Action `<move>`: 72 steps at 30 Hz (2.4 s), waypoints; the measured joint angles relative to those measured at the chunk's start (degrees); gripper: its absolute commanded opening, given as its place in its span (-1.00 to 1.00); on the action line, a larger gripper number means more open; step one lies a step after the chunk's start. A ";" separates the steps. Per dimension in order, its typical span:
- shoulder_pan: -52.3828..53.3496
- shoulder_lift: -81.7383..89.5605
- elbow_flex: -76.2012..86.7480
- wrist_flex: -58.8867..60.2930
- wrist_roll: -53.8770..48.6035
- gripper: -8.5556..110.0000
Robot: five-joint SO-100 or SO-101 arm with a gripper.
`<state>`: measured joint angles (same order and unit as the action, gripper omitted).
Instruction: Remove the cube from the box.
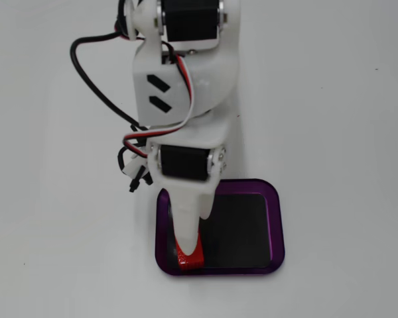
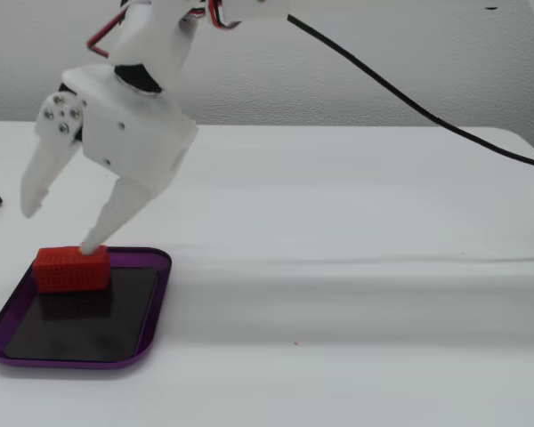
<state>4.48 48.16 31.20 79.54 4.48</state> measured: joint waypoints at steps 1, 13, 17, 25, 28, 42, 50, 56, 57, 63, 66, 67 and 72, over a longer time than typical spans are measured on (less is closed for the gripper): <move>0.09 0.00 -1.05 0.00 0.18 -0.55; 0.88 0.00 -3.16 0.00 8.96 -0.56; -0.35 0.00 -0.35 -0.09 14.85 -0.60; -0.18 -0.09 1.32 -0.09 25.75 -0.67; -0.44 0.00 1.32 -0.79 26.81 -0.67; 0.00 -8.44 1.41 -5.01 26.10 -0.61; 0.18 -11.16 0.62 -6.50 25.75 -0.60; 0.09 -10.90 -0.35 -6.59 25.49 -0.60; 0.09 -10.81 -0.97 -6.59 25.49 -0.60; 2.37 -9.49 -1.41 -6.68 25.31 -0.60; 4.31 -9.40 -1.23 -5.89 24.61 -0.60; 4.83 -9.40 -1.23 -5.98 24.52 -0.60; 5.01 -9.40 -1.23 -5.98 23.73 -0.60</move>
<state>9.49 38.76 29.97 73.56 28.21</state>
